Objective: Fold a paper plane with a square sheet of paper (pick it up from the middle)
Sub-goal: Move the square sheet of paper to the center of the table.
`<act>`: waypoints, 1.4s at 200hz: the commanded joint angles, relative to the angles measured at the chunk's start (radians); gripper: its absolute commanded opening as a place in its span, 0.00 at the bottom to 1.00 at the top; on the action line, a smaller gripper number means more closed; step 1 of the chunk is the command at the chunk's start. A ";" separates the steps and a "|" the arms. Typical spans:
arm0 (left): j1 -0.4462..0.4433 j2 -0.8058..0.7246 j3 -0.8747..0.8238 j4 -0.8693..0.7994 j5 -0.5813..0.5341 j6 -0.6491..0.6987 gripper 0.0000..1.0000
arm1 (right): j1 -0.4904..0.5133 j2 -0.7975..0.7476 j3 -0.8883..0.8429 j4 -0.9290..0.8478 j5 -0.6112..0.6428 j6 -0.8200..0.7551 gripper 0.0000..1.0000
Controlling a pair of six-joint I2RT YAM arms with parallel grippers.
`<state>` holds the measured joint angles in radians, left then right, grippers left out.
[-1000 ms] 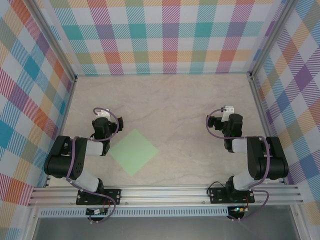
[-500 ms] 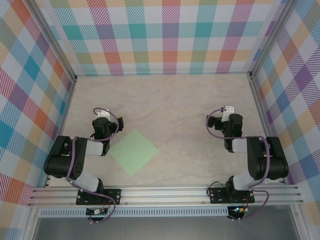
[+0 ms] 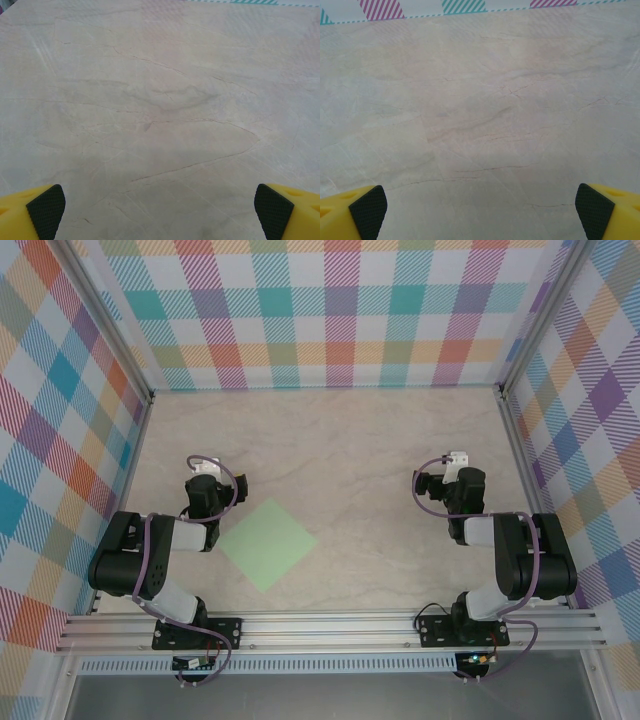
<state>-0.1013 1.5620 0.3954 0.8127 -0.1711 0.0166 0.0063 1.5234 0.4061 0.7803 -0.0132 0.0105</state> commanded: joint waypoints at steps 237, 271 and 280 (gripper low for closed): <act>0.030 -0.723 0.219 -0.935 0.210 -0.366 1.00 | 0.216 -0.298 0.445 -1.069 -0.652 0.435 1.00; 0.031 -0.668 0.322 -1.127 0.184 -0.383 1.00 | 0.383 -0.271 0.451 -1.078 -0.526 0.467 1.00; 0.031 -0.663 0.316 -1.110 0.198 -0.394 1.00 | 0.430 -0.252 0.466 -1.085 -0.501 0.474 1.00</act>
<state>-0.0887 0.8845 0.6670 -0.2180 0.0040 -0.3309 0.3481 1.2339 0.8345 -0.2539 -0.5919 0.4610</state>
